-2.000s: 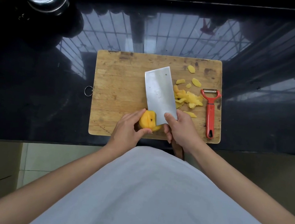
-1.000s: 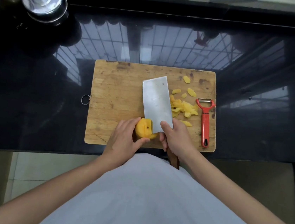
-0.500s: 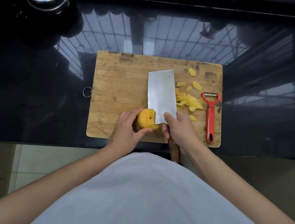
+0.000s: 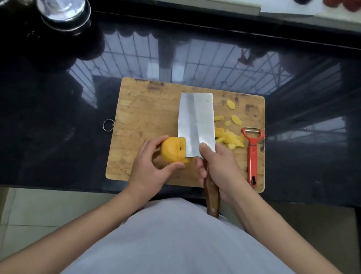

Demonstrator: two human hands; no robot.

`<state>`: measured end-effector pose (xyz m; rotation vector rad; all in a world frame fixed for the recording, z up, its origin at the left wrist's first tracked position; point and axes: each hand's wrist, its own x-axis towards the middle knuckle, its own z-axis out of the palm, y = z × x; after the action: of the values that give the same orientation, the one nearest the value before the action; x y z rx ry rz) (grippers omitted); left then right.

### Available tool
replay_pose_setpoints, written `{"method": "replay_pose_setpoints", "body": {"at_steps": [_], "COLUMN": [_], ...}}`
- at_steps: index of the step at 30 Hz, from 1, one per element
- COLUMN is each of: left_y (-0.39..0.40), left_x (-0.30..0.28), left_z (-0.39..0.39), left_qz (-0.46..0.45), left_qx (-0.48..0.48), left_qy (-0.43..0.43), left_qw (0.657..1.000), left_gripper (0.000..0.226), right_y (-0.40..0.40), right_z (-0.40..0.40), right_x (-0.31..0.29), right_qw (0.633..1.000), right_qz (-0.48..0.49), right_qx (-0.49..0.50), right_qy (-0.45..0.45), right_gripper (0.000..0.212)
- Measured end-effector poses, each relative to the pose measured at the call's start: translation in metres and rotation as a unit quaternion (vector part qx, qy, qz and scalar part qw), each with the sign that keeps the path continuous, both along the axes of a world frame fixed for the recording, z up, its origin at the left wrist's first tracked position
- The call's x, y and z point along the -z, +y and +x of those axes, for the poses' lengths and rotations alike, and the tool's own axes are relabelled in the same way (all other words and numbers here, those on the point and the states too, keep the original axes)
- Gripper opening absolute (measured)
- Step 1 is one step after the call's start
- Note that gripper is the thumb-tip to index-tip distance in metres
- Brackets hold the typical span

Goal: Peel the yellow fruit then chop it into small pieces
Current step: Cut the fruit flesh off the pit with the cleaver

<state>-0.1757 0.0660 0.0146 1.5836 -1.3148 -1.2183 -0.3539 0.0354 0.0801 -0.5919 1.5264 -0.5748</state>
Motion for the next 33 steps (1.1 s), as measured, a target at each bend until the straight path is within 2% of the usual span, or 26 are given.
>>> {"method": "replay_pose_setpoints", "body": {"at_steps": [4, 8, 11, 16, 20, 23, 26, 33], "left_y": [-0.019, -0.038, -0.042, -0.047, -0.059, -0.065, -0.067, -0.067], "left_x": [-0.042, -0.069, -0.075, -0.095, -0.098, -0.1, -0.113, -0.131], "left_z": [0.002, -0.005, -0.012, -0.026, -0.036, -0.043, -0.048, -0.057], "left_qz": [-0.042, -0.08, -0.07, -0.056, -0.003, 0.026, 0.004, 0.039], "left_qx": [-0.042, -0.009, -0.032, -0.128, -0.189, -0.194, -0.195, -0.183], "left_qy": [0.148, 0.157, 0.183, 0.228, 0.269, 0.286, 0.296, 0.359], "left_qw": [0.987, 0.984, 0.98, 0.964, 0.944, 0.938, 0.935, 0.915], "left_gripper": [0.065, 0.077, 0.066, 0.041, 0.044, 0.047, 0.04, 0.028], "right_y": [-0.016, -0.023, -0.023, -0.02, -0.017, -0.015, -0.017, -0.016], "right_z": [0.009, 0.018, 0.026, 0.041, 0.048, 0.052, 0.051, 0.044], "right_x": [-0.042, -0.072, -0.082, -0.079, -0.079, -0.081, -0.084, -0.082], "right_qw": [0.994, 0.986, 0.983, 0.969, 0.952, 0.936, 0.923, 0.922], "right_qz": [-0.004, -0.01, -0.012, -0.019, -0.041, -0.059, -0.074, -0.1], "right_qx": [0.036, 0.062, 0.094, 0.151, 0.201, 0.232, 0.243, 0.236], "right_qy": [-0.106, -0.153, -0.16, -0.195, -0.229, -0.258, -0.289, -0.289], "right_gripper": [0.013, 0.011, 0.013, 0.011, 0.014, 0.021, 0.021, 0.018]}}
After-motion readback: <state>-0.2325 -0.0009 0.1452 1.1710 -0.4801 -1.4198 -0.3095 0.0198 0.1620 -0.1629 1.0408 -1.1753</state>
